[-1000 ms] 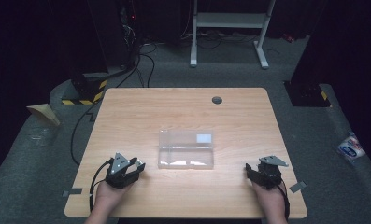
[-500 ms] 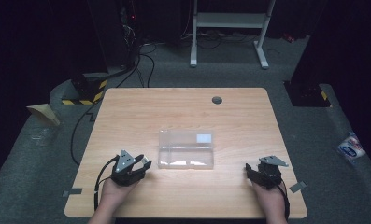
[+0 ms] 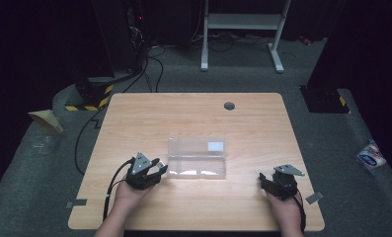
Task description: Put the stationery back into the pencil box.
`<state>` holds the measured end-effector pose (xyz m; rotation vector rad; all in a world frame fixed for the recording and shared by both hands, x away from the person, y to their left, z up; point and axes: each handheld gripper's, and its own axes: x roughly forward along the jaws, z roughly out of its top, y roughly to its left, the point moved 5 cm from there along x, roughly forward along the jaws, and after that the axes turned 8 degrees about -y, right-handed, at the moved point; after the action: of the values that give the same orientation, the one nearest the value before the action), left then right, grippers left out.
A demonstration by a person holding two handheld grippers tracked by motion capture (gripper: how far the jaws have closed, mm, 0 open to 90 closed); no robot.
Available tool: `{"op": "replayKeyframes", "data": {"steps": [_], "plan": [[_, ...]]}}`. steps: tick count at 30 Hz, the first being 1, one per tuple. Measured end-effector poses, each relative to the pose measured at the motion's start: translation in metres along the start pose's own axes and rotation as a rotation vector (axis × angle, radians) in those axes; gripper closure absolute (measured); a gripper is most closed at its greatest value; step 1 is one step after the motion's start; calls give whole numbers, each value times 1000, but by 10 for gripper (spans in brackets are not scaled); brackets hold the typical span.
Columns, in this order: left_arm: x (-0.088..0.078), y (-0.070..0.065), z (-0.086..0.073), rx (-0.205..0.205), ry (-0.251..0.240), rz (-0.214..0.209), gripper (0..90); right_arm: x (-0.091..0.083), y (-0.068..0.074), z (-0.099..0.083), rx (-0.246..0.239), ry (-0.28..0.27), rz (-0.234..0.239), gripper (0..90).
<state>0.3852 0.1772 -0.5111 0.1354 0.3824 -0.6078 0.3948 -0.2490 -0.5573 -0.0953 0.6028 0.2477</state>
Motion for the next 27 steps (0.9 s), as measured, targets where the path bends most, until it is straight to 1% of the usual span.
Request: {"op": "replayKeyframes", "data": {"steps": [3,6,8,9,10,12,15,17,20,23,24,25,26,27], "plan": [[2,-1,5,-8,-19,-4,556,0,0,0,4,1,2,354],[9,-3,11,1,-15,-13,557,0,0,0,-2,0,2,355],[13,-5,16,-3,-24,-26,557,0,1,0,4,1,1,356],[15,-6,18,2,-25,-29,557,0,1,0,4,0,1,356],[17,-7,21,17,-27,-30,557,0,1,0,4,1,1,356],[20,-8,22,19,-35,-44,557,0,1,0,4,1,1,356],[23,-9,17,10,-23,-70,557,0,0,0,2,0,1,356],[25,-9,13,19,-14,-72,558,0,1,0,4,0,0,358],[29,-9,9,9,-9,-81,557,0,1,0,5,-1,-7,362],[34,-9,5,27,1,-73,557,0,0,0,0,-1,-7,363],[36,-10,4,16,2,-76,557,0,0,0,1,-1,-8,364],[37,-9,3,19,5,-77,557,0,0,0,1,-2,-8,364],[39,-10,2,11,8,-78,557,-1,1,0,6,0,-10,364],[40,-9,1,14,12,-76,557,-1,1,0,6,0,-11,364]]}}
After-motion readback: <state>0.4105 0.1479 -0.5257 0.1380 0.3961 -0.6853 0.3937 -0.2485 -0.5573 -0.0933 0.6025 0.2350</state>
